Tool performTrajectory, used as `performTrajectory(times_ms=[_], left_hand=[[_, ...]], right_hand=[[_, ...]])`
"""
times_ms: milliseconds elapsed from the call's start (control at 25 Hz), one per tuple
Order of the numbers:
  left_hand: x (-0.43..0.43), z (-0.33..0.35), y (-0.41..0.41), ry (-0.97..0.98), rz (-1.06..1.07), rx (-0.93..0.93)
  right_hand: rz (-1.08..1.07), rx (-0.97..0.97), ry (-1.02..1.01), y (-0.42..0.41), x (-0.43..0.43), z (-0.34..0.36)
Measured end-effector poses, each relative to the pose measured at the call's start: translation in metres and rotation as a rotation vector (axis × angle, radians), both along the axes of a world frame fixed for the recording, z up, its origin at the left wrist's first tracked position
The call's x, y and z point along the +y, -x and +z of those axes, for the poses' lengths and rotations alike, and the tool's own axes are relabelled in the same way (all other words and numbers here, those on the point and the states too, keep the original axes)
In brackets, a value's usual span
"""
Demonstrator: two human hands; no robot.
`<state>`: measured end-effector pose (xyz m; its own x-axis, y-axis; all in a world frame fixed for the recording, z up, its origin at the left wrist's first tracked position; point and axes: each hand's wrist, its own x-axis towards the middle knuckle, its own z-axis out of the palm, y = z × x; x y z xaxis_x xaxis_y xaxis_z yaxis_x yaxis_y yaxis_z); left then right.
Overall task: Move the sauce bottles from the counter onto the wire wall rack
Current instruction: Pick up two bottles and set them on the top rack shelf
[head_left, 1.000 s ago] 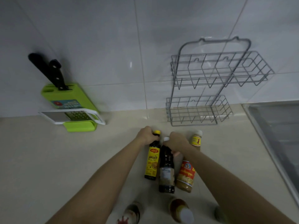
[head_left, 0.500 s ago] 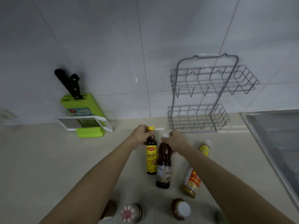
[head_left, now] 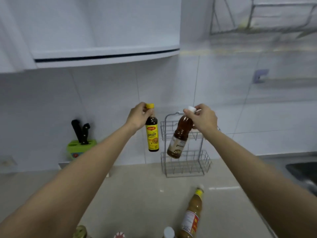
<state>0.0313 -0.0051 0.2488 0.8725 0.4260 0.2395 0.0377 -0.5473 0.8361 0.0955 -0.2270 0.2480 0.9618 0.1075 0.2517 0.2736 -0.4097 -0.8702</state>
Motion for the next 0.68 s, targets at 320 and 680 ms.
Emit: performTrajectory(times_ms=[320,680], left_hand=[[-0.031,0.048,-0.045,-0.029,0.001,-0.242],[-0.02,-0.009,-0.078,-0.115,-0.122,-0.16]], right_hand=[[-0.149,-0.211,-0.037,-0.035,0.005,0.052],[-0.055,-0.245,0.146,-0.063,0.041,0.005]])
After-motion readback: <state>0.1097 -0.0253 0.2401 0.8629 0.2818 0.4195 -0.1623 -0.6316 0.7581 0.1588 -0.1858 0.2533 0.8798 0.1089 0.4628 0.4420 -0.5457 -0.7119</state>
